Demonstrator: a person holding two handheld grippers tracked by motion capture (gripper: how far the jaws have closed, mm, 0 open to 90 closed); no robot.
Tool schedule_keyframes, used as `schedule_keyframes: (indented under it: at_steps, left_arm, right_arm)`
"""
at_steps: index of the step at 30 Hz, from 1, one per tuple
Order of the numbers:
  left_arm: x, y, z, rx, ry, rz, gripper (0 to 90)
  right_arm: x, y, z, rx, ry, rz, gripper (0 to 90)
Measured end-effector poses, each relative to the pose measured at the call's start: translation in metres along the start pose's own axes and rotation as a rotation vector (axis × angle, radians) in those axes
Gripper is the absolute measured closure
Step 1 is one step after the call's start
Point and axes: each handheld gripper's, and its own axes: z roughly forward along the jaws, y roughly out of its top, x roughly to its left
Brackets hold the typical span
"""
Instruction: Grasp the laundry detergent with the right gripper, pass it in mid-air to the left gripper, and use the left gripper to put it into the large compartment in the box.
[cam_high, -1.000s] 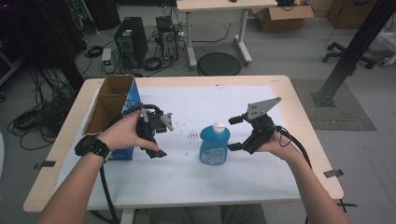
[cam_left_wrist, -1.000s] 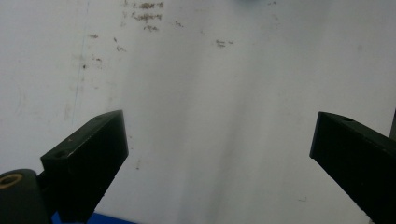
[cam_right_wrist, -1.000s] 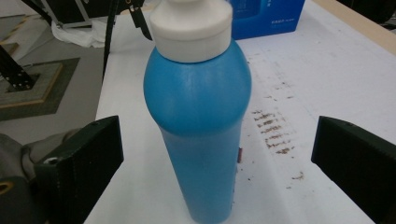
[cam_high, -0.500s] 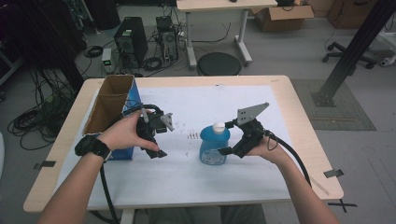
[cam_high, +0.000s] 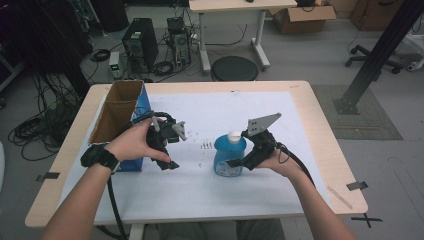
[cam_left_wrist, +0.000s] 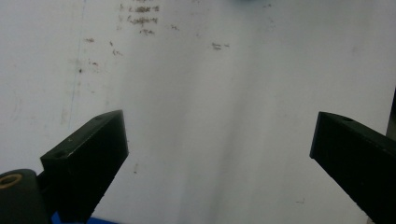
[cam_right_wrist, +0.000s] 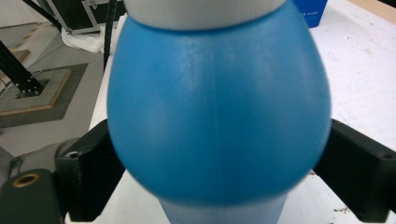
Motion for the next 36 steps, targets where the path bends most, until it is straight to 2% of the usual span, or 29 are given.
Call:
schedule_keyframes:
  at_steps: [20, 36]
  left_arm:
    - [-0.0005, 0.0000, -0.0004, -0.001, -0.005, 0.002, 4.8]
    - [-0.0014, -0.0004, -0.0013, -0.004, -0.009, -0.004, 4.8]
  right_arm:
    - [-0.0017, -0.0011, 0.0042, -0.006, 0.015, -0.005, 22.5]
    - [-0.0015, -0.0010, 0.0038, -0.015, 0.012, -0.010, 27.3]
